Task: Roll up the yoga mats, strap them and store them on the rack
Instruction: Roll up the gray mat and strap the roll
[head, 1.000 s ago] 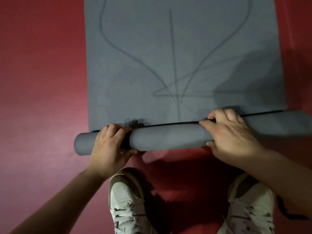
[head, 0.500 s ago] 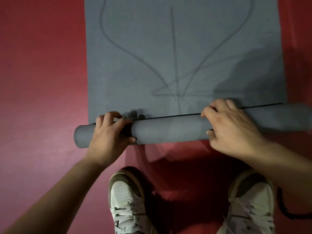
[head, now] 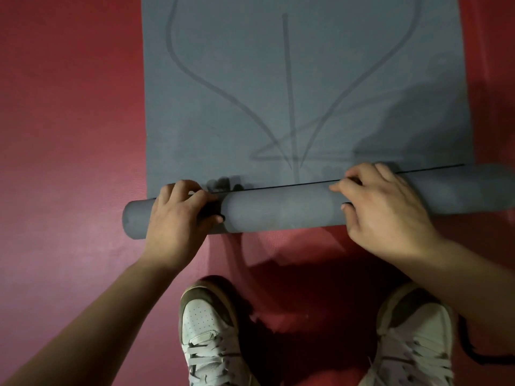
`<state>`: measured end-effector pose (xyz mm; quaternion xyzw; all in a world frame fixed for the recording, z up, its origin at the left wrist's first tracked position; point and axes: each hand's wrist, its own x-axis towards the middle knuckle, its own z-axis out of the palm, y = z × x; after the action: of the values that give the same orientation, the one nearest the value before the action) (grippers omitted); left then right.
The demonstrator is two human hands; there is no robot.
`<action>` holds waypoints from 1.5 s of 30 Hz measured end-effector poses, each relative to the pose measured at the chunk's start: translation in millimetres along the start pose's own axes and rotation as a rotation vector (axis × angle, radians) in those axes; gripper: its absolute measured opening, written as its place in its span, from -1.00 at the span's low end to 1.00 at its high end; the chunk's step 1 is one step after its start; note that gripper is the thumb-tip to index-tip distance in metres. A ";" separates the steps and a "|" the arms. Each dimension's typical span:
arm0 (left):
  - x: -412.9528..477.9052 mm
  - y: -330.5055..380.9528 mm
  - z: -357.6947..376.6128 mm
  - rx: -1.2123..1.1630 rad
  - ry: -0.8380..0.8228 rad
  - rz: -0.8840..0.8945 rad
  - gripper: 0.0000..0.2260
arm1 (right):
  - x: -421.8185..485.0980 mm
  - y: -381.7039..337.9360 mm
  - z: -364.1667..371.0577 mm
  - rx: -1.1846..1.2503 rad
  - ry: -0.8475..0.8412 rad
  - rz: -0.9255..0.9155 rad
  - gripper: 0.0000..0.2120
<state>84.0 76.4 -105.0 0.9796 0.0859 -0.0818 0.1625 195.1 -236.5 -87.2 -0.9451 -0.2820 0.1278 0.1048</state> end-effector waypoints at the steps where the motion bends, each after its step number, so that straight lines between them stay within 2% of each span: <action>1: 0.2 0.1 -0.1 0.009 0.002 0.005 -0.67 | -0.9 -0.2 1.9 0.002 0.012 0.000 -0.64; 5: 3.0 2.9 -4.0 -0.018 0.005 0.009 -0.66 | -2.9 1.1 3.5 0.024 0.010 -0.017 -0.62; 7: 3.2 5.3 -5.1 0.009 0.018 0.011 -0.64 | -3.9 0.6 1.7 -0.029 -0.047 -0.024 -0.48; 9: -0.1 7.6 -3.0 0.073 -0.005 0.019 -0.51 | -4.2 -1.8 1.5 -0.115 -0.116 -0.028 -0.27; 11: -4.6 9.9 2.8 0.165 -0.070 0.027 -0.26 | -1.5 -4.5 3.5 -0.186 -0.144 -0.019 -0.13; 13: -7.4 12.1 11.4 0.244 -0.100 0.024 -0.10 | 2.4 -7.6 6.8 -0.255 -0.128 -0.022 -0.20; 16: -2.0 12.3 17.6 0.264 -0.016 0.036 -0.23 | 8.7 -6.7 7.3 -0.285 -0.087 -0.056 -0.44; 18: 2.7 10.0 15.8 0.236 0.017 0.061 -0.34 | 10.9 -4.5 4.5 -0.261 -0.105 -0.062 -0.43; 22: 5.9 8.3 10.4 0.206 0.009 0.067 -0.42 | 10.9 -4.2 1.6 -0.253 -0.116 -0.043 -0.42; 31: -17.2 11.6 7.0 0.157 -0.100 0.098 -0.38 | -14.8 -12.1 -0.5 -0.203 -0.259 0.031 -0.47; 36: -24.0 11.6 9.3 0.087 -0.069 0.042 -0.29 | -20.5 -9.6 4.1 -0.143 -0.190 0.018 -0.31; 41: -16.5 10.0 5.9 0.064 -0.092 0.081 -0.33 | -12.3 -8.1 -2.2 -0.129 -0.227 -0.019 -0.44; 45: -17.4 9.4 7.2 0.037 -0.050 0.043 -0.37 | -10.5 -3.8 -1.5 -0.075 -0.212 -0.015 -0.44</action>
<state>68.0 62.7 -105.6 0.9816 0.0593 -0.1043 0.1484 185.2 -239.4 -82.9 -0.9275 -0.3029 0.2155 0.0400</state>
